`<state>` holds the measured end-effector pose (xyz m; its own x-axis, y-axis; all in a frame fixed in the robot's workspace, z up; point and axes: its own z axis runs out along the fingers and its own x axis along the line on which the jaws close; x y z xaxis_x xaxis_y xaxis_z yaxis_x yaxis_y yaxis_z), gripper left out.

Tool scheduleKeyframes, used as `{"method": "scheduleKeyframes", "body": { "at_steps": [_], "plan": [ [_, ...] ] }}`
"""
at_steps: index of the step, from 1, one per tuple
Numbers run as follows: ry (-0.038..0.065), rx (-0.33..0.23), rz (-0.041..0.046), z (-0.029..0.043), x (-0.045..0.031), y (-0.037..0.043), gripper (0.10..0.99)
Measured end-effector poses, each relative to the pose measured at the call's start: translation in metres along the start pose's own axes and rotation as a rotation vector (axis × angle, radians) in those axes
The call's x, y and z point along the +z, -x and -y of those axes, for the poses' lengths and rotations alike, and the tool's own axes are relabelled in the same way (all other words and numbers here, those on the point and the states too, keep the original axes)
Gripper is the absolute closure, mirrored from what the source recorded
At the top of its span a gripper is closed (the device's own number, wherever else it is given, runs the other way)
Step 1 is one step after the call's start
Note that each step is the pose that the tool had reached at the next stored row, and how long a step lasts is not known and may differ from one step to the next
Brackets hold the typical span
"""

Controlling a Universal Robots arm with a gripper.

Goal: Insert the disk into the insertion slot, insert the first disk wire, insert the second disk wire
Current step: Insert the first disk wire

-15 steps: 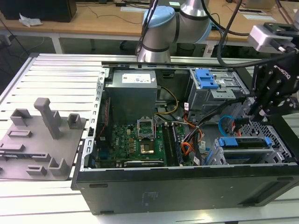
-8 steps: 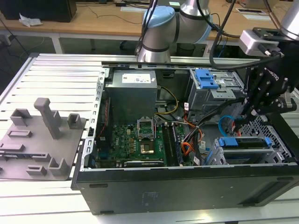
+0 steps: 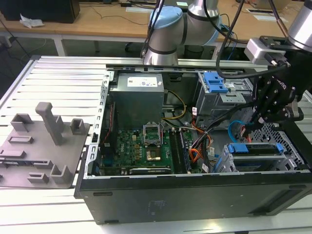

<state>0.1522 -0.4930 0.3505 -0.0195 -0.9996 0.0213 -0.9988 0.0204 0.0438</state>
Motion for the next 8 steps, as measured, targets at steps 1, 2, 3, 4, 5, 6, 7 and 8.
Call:
{"method": "scheduleKeyframes", "body": {
  "at_steps": [1, 2, 3, 4, 5, 6, 7, 8],
  "plan": [
    [0.000, 0.000, 0.0000, 0.0000, 0.0000, 0.0000, 0.925],
    [0.000, 0.000, 0.0002, 0.0000, 0.0001, -0.0001, 0.925],
    [0.001, 0.000, 0.0004, 0.0015, 0.0002, -0.0004, 0.925],
    [0.003, 0.000, 0.0000, 0.0075, 0.0001, -0.0006, 0.925],
    [0.003, 0.000, 0.0000, 0.0091, 0.0003, -0.0025, 0.925],
    [0.003, 0.000, 0.0000, 0.0094, 0.0006, -0.0088, 0.925],
    [0.003, 0.000, -0.0001, 0.0095, 0.0009, -0.0164, 0.925],
    [0.003, 0.000, -0.0001, 0.0096, 0.0012, -0.0223, 0.925]
  ]
}}
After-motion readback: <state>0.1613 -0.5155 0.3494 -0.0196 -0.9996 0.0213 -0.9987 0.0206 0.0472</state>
